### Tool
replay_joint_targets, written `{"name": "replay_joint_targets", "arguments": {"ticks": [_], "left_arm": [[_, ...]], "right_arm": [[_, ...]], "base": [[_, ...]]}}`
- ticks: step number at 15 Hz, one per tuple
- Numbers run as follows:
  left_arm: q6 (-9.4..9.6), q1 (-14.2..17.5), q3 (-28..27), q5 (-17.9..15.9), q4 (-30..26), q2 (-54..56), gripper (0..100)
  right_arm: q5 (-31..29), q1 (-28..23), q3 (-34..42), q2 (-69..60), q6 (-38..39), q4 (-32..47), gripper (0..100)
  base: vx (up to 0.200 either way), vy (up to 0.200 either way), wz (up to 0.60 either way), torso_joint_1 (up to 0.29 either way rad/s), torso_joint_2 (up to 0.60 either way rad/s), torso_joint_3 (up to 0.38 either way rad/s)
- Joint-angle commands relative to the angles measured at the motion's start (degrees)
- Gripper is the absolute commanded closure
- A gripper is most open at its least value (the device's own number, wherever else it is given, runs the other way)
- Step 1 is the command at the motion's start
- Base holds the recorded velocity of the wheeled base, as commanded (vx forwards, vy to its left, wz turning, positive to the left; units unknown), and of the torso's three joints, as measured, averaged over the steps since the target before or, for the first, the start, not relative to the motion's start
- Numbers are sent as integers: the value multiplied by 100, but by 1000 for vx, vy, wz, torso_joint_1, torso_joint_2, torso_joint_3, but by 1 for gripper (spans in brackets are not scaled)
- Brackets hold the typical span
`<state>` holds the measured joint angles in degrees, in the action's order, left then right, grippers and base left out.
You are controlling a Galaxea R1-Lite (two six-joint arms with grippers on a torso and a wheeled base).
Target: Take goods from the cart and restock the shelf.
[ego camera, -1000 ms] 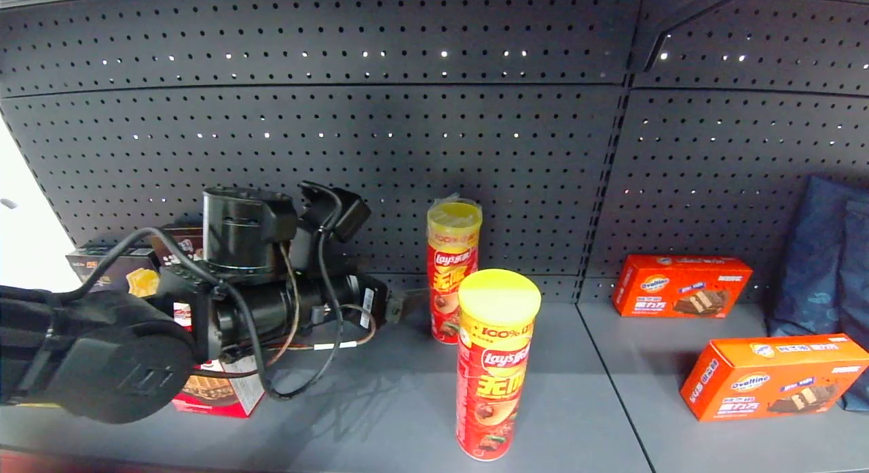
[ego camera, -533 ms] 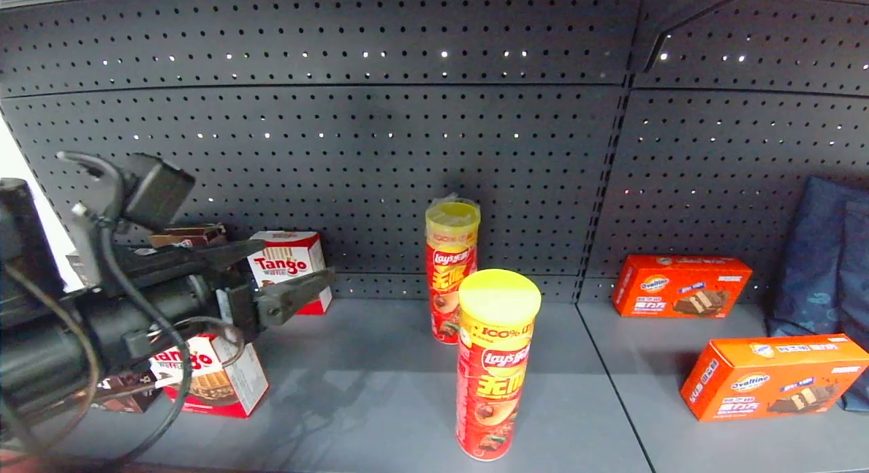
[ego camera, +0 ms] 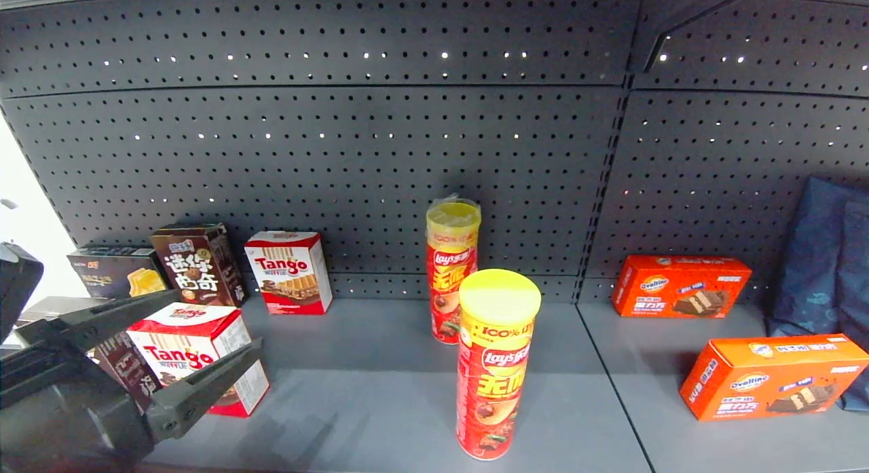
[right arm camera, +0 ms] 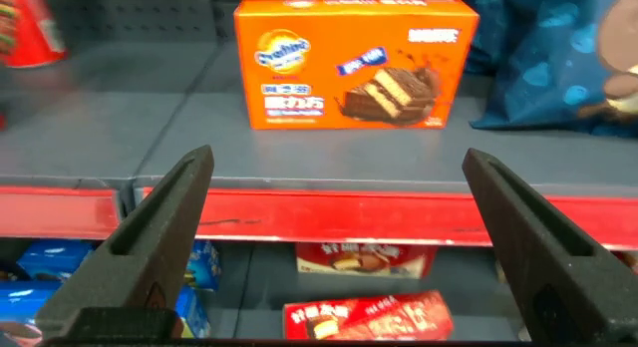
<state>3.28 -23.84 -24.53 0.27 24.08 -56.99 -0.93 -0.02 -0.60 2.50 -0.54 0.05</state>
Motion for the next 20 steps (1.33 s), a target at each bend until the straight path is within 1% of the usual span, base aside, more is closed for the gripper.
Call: {"name": "replay_joint_targets", "arguments": {"ticks": [1,2,3,4,6,8,10,12,13,15,20], "left_arm": [[24,-226,-131,149,-17,21,0],[6,-261,-149,175,18,-172,0],[6,-261,-166,175,36,-269,0],[6,-296,-122,167,53,-269,0],[-29,-393,-87,184,9,-260,0],[-73,-366,18,202,-35,-260,0],[-117,-270,62,202,-26,-286,0],[-152,-261,62,202,-26,-286,0],[-152,-252,45,210,-26,-295,0],[-161,-252,45,210,-26,-304,0],[-161,-252,71,202,-26,-295,0]], "right_arm": [[207,-165,-3201,3160,291,65,0],[471,2,-3509,3398,317,57,0],[919,398,-3412,3494,-105,118,0],[1068,899,-3227,3652,-272,118,0],[1059,1620,-3245,4233,-289,57,0],[1024,2525,-3342,4980,-263,-102,0],[1007,2868,-3377,5656,-272,-453,0],[910,2947,-3456,6342,-272,-954,0],[849,2964,-3456,6816,-280,-1394,0],[734,3096,-3412,7361,-307,-1771,0],[725,3509,-3456,7941,-324,-1807,0]], "base": [[0,0,0,0,0,0],[0,0,0,0,0,0],[0,0,0,0,0,0],[0,0,0,0,0,0],[0,0,0,0,0,0],[0,0,0,0,0,0],[0,0,0,0,0,0],[0,0,0,0,0,0],[0,0,0,0,0,0],[0,0,0,0,0,0],[0,0,0,0,0,0]]}}
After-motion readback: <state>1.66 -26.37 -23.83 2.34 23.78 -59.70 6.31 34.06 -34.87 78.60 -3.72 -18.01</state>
